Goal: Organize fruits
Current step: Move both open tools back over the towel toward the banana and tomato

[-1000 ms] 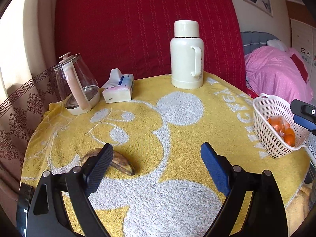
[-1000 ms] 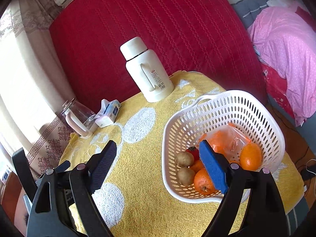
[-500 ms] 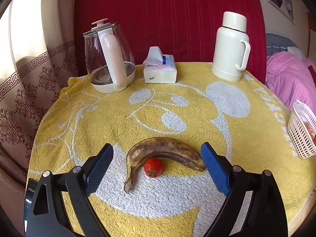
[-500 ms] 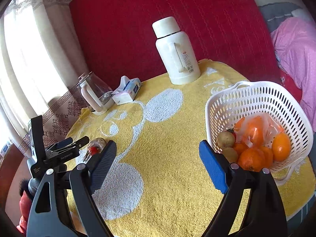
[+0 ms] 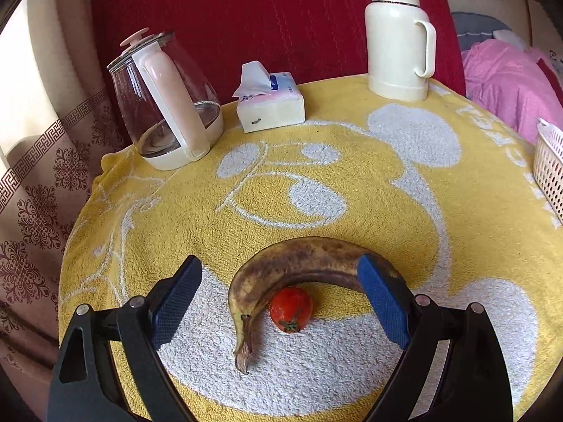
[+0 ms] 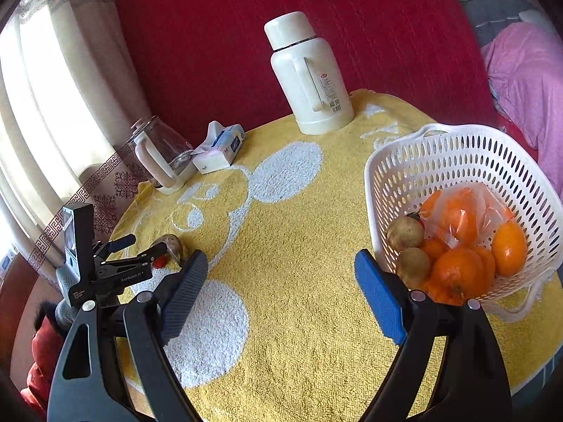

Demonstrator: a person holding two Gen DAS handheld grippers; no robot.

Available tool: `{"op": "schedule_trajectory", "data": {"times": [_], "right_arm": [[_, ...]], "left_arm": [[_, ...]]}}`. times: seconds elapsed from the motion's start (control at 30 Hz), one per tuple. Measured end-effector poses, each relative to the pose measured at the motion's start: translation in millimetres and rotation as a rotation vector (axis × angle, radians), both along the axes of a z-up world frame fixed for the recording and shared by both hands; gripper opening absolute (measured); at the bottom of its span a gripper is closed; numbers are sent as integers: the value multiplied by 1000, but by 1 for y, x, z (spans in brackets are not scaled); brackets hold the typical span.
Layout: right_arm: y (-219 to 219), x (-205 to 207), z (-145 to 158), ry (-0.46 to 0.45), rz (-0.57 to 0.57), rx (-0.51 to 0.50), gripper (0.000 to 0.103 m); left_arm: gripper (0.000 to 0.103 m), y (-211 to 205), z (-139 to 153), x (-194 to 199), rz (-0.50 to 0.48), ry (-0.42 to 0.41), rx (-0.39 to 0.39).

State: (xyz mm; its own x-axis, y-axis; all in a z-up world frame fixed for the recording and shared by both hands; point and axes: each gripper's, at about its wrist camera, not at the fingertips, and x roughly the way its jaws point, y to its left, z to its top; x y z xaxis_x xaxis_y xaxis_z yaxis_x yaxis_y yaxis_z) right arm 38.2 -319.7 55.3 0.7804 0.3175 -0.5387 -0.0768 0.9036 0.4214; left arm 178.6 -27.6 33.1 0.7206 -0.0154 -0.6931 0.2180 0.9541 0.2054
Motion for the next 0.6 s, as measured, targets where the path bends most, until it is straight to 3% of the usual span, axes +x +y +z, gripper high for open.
{"op": "schedule_trajectory", "data": {"times": [0.4, 0.6], "right_arm": [[3, 0, -1, -1, 8, -14, 87], [13, 2, -2, 6, 30, -26, 87]], "left_arm": [[91, 16, -2, 27, 94, 6, -59], [90, 35, -1, 31, 128, 30, -163]]}}
